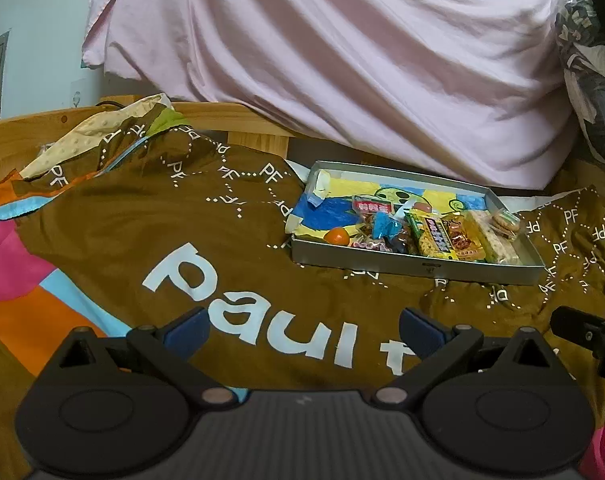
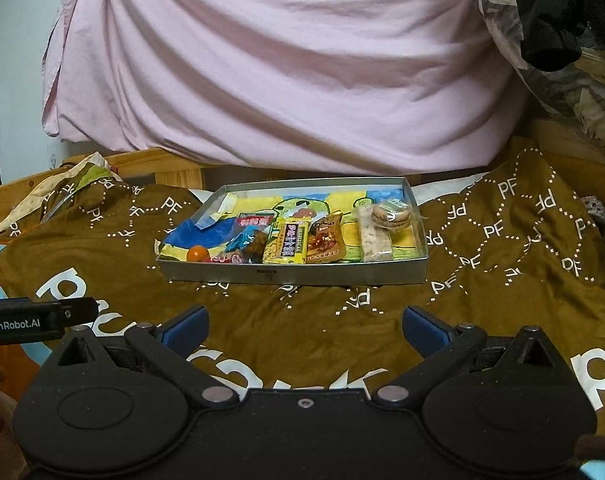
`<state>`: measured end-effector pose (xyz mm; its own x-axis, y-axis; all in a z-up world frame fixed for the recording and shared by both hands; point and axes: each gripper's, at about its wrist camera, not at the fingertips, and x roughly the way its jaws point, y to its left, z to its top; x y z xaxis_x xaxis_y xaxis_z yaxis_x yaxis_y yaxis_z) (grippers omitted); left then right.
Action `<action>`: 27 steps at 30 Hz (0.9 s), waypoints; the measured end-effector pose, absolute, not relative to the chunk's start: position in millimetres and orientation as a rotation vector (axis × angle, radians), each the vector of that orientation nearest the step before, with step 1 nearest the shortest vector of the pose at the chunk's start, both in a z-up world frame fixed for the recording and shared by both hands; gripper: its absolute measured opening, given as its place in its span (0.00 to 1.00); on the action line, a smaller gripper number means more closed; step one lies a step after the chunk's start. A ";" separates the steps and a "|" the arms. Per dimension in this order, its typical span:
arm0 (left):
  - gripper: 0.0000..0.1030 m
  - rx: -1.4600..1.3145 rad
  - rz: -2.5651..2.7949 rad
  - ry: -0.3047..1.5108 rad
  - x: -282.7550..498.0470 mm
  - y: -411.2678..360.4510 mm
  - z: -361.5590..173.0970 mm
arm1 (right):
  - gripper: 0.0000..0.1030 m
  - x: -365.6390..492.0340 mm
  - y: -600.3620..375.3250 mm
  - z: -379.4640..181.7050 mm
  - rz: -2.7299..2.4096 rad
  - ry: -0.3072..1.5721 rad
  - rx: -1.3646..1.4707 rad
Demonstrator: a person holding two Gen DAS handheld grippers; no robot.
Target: Organize snacks
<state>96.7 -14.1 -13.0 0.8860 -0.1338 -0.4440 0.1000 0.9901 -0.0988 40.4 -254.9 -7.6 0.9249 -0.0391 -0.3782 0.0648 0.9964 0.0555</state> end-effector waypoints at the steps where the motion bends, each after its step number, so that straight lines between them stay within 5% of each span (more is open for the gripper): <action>1: 1.00 -0.073 -0.123 0.467 96.6 -14.6 -13.1 | 0.99 40.4 -255.0 -7.5 -0.053 0.387 0.068; 27: 1.00 -0.075 -0.118 0.477 95.4 -18.1 -15.8 | 0.99 41.2 -255.6 -8.0 -0.052 0.391 0.063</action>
<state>95.4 -18.1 -15.8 0.8817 -0.1311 -0.4533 0.0961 0.9904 -0.0995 41.2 -255.6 -8.0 0.9232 -0.0381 -0.3824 0.0626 0.9967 0.0518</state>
